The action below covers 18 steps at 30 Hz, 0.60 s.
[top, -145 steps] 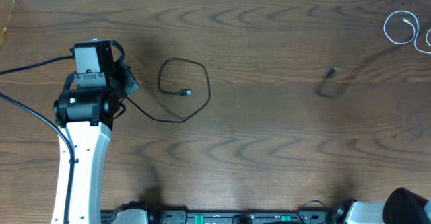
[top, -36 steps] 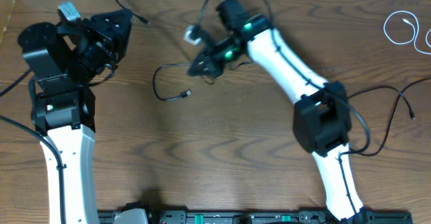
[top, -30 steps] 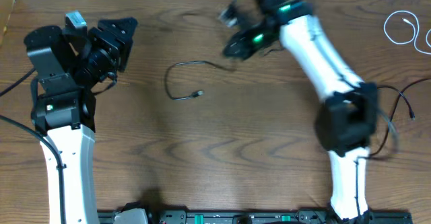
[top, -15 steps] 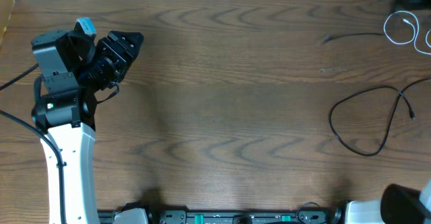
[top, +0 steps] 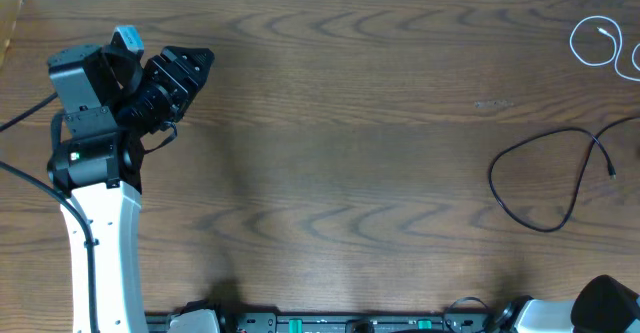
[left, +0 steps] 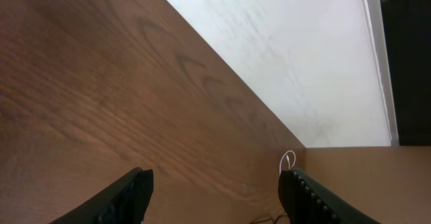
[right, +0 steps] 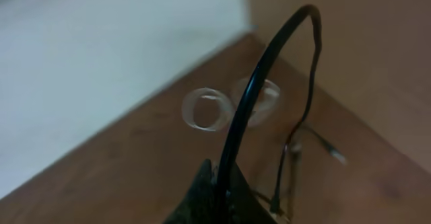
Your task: Untangle cables
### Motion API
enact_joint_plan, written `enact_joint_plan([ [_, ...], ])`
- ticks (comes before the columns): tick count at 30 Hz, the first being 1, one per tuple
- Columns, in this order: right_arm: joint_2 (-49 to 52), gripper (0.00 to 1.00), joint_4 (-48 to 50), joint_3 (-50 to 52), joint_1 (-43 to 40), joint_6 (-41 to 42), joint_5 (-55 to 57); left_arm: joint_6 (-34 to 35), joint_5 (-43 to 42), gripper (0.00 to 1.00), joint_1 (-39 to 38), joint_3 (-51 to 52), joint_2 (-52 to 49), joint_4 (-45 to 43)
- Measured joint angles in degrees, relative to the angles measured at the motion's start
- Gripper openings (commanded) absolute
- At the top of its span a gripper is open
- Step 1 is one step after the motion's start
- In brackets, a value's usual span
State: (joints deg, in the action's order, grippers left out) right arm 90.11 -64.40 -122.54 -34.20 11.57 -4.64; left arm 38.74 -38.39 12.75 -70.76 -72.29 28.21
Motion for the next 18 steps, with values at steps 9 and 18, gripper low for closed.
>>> enact_joint_plan([
  [9, 6.8, 0.24, -5.05, 0.0, -0.09, 4.48, 13.99, -0.02, 0.02, 0.64, 0.0, 0.0, -0.7, 0.04],
  [18, 18.62, 0.44, -10.03, 0.11, -0.11, 6.43, 12.13, -1.51, 0.0, 0.64, 0.0, 0.0, -0.72, 1.75],
])
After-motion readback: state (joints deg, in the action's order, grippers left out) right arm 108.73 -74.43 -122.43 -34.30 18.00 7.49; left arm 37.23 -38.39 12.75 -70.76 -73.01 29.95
